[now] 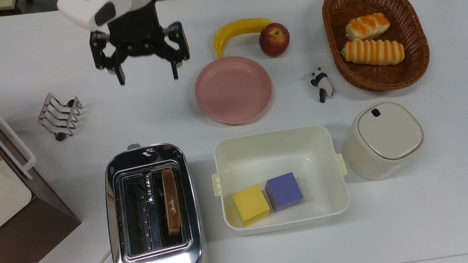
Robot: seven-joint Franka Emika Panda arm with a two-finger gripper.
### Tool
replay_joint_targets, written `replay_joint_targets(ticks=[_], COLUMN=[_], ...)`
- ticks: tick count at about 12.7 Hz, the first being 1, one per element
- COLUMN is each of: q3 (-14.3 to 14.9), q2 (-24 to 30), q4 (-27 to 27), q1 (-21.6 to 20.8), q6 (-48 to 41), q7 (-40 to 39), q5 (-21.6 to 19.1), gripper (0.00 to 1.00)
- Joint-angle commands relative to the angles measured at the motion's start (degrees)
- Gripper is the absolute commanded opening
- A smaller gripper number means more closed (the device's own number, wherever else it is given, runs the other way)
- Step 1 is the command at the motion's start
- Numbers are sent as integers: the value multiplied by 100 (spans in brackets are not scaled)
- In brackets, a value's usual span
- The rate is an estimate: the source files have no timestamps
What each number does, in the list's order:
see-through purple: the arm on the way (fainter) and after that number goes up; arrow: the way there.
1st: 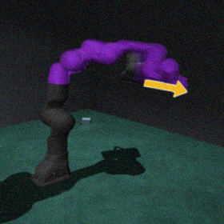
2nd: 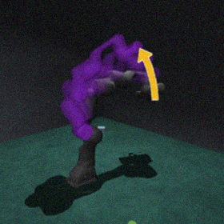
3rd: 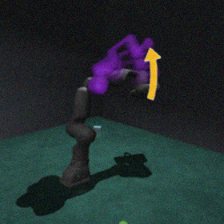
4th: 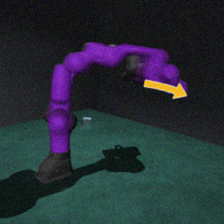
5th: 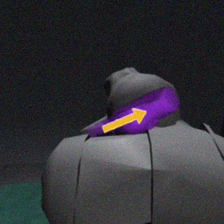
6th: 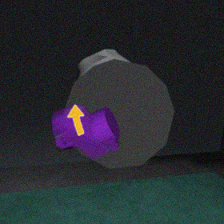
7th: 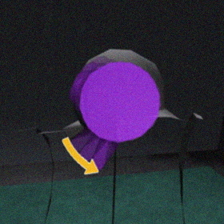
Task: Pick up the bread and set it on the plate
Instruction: 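Move the gripper over the toaster and lower it toward the bread slice, then close the gripper on the top edge of the bread slice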
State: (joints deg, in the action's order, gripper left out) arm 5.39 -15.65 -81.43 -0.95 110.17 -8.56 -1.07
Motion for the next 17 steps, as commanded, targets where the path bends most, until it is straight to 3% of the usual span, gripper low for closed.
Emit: replay_joint_targets(ticks=[1,6,9,13,15,17], q3=[15,6,-11,-38,-46,-47], q2=[-297,-895,-1203,-1379,-1380,-1380], q4=[-75,-66,-30,-30,-39,-39], q1=[-2,-19,-19,-37,-46,-46], q6=[961,2250,3060,3546,3546,3546], q7=[-120,-129,12,3,12,3], q5=[2,11,11,19,11,11], gripper=[100,100,89,61,30,18])
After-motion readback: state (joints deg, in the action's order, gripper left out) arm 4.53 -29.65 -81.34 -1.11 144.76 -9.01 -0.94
